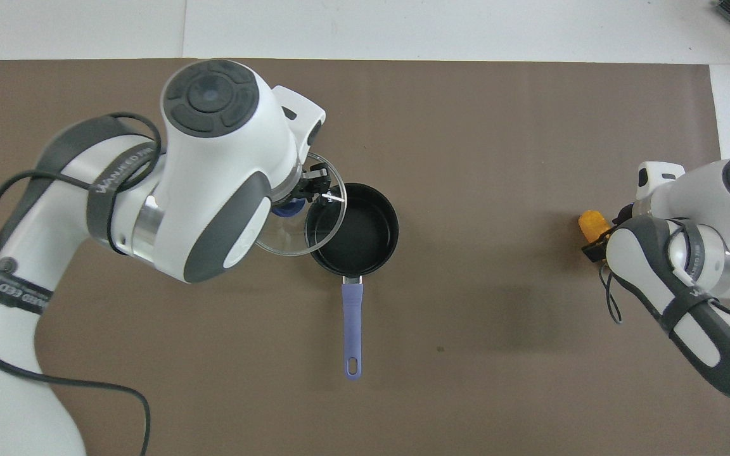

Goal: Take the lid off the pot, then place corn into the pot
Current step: 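Lift the lid with the left gripper while the right gripper reaches the corn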

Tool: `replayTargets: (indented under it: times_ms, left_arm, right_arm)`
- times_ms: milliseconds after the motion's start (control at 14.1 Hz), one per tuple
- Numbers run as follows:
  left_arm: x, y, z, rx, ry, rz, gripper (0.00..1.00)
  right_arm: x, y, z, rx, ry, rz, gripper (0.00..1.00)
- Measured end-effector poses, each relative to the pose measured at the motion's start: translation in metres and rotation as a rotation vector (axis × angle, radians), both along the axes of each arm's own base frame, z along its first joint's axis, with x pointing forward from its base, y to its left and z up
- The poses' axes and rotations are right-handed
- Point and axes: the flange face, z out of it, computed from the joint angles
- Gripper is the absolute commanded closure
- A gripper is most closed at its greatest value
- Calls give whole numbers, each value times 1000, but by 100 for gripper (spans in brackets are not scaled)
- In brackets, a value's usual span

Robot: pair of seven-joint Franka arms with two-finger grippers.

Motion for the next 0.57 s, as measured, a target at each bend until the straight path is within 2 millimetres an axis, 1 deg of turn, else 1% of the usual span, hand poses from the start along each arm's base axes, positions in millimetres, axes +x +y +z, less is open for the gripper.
replayTargets:
  times_ms: [142,212,354,496,567]
  left_arm:
    - [11,44,18,2,-1,-65,100]
    - [16,65,25,3,-2,-98,100]
    - [25,104,34,5,0,-164,100]
    - [33,148,42,7,3,-228,100]
    - [36,170,46,7,3,-258,100]
  right_arm:
    - [0,0,0,1,1,-13,100]
    - [0,0,-1,-1,1,-50,100]
    - [0,-1,0,-6,1,-117,100]
    - [0,-1,1,-6,17,-142,100]
    - [1,-1,5,-5,28,-145,100]
